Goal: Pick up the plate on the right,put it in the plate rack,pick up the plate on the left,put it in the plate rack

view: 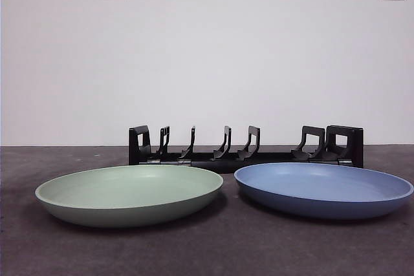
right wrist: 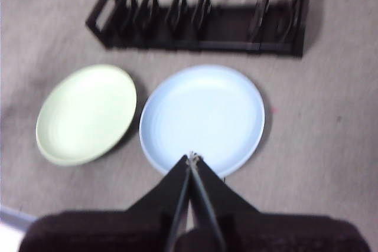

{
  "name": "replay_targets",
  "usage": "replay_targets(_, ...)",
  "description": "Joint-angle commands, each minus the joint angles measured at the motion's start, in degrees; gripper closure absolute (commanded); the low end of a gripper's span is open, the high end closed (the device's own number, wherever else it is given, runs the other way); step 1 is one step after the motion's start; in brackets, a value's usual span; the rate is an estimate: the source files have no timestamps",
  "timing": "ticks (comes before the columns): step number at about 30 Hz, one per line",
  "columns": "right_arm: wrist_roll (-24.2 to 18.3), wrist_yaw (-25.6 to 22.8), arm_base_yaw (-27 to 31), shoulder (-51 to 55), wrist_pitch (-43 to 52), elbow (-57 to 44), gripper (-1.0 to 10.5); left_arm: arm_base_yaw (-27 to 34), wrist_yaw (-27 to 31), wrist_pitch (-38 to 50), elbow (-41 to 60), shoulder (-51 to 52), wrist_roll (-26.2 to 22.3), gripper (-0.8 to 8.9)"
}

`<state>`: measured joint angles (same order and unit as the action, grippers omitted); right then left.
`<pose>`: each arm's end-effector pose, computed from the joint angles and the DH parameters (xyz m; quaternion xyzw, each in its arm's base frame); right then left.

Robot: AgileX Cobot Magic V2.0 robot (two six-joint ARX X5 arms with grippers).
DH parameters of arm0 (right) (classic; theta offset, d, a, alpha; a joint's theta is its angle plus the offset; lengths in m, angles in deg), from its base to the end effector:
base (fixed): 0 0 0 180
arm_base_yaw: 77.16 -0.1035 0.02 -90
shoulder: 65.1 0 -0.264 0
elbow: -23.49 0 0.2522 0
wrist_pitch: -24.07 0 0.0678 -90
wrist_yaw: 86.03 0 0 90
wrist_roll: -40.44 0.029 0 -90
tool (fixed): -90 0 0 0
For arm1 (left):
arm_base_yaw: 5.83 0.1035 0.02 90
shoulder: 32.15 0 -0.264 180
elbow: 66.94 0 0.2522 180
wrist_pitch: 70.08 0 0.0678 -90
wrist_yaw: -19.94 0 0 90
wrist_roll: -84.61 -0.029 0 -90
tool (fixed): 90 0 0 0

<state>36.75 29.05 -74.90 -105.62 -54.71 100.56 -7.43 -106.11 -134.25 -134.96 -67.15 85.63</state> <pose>0.0920 0.0087 0.3620 0.0557 0.3439 0.1957 0.9167 0.0928 -0.0197 0.3452 -0.0876 0.2592 -0.3085 0.9110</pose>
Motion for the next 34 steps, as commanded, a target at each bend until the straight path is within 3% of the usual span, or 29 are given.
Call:
replay_targets(1,-2.45,0.24,-0.04,-0.52,-0.72,0.37,9.6,-1.55,-0.35,-2.14,-1.64,-0.87,-3.34,8.20)
replay_targets(7,-2.40,0.57,-0.04,-0.59,-0.70,0.39,9.5,-3.37,-0.44,-2.32,-1.99,-2.25,-3.41,8.07)
replay_targets(8,-2.40,0.59,-0.04,-0.59,-0.50,0.39,9.4,-3.37,-0.46,-2.32,-1.99,-2.27,-3.41,7.62)
replay_targets(9,-2.38,0.96,-0.04,-0.59,-0.33,0.42,8.9,-3.37,-0.46,-2.19,-1.99,-2.29,-3.41,6.44)
replay_targets(11,-2.36,4.22,-0.04,-0.61,0.50,0.42,6.7,-3.39,-0.46,-1.64,-1.99,-2.43,-3.43,2.84)
replay_targets(12,-2.36,6.54,-0.04,-0.63,0.92,0.42,5.6,-3.50,-0.59,-0.98,-1.99,-2.58,-3.41,1.73)
replay_targets(13,-2.36,8.31,-0.04,-0.66,1.18,0.42,4.7,-3.76,-1.46,-0.79,-1.99,-2.84,-3.41,1.49)
replay_targets(16,-2.34,9.07,-0.04,-1.25,1.20,0.50,4.3,-4.87,-6.40,-0.07,-2.01,-4.55,-3.43,1.52)
replay_targets(23,-1.31,8.83,-0.04,-3.43,1.22,0.50,4.4,-7.52,-8.07,1.95,-2.12,-8.00,-3.43,1.54)
replay_targets(34,-0.37,2.34,-0.04,-20.20,4.92,0.50,4.4,-11.32,-7.85,8.87,-2.21,-8.87,-4.11,1.54)
